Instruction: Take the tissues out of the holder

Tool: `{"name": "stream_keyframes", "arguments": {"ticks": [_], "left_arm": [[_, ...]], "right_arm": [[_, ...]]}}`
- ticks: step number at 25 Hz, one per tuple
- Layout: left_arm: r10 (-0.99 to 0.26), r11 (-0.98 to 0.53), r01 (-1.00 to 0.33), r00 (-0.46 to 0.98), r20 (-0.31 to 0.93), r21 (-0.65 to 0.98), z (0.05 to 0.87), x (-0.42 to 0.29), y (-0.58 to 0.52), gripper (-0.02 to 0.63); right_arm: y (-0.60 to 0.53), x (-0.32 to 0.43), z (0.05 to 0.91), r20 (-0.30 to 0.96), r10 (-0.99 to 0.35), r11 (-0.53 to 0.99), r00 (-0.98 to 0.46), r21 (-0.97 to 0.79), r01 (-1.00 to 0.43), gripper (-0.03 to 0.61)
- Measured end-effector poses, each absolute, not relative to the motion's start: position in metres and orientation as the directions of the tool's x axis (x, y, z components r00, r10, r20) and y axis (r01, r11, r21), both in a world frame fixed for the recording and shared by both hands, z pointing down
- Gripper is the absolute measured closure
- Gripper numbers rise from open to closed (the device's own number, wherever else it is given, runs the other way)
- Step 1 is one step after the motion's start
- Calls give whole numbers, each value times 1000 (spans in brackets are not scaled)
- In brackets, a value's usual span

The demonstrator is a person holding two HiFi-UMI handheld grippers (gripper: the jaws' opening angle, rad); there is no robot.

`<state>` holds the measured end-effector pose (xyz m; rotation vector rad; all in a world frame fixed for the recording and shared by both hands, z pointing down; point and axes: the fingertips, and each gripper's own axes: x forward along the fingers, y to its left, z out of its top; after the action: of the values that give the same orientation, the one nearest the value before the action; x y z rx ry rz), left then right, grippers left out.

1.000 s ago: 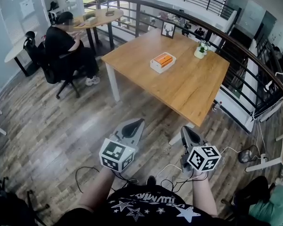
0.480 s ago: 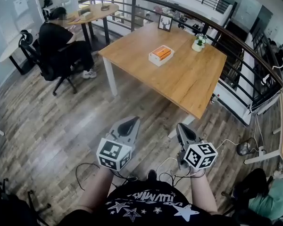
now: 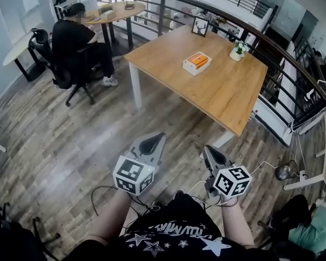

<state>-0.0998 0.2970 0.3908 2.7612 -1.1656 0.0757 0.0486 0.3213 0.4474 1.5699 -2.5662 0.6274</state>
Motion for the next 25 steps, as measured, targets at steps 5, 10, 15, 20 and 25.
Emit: {"name": "stream_keyframes", "arguments": {"ticks": [5,10,15,20,25], "left_arm": [[-711,-684,-719,695,105,126,397,-109,290,600],[-717,-670,-728,685,128,145,406,-114,280,600],[-739,-649,-750,662,127,129,408,-119,258,600],[-749,-640,-760,650,129,113,408,-114,223,600],[-751,-640,-763,646,137,91,408,-100,178,600]], "right_arm": [[314,47,457,283,-844,359,-456,-335,-871,561],[297,44,462,284,-840,358,-463,-352,-865,561],[270,46,470,274,-838,360,-471,-369,-857,561],[229,56,470,252,-845,358,-471,-388,-849,561],[180,79,475,254,-854,329,-455,-416,-848,561]]}}
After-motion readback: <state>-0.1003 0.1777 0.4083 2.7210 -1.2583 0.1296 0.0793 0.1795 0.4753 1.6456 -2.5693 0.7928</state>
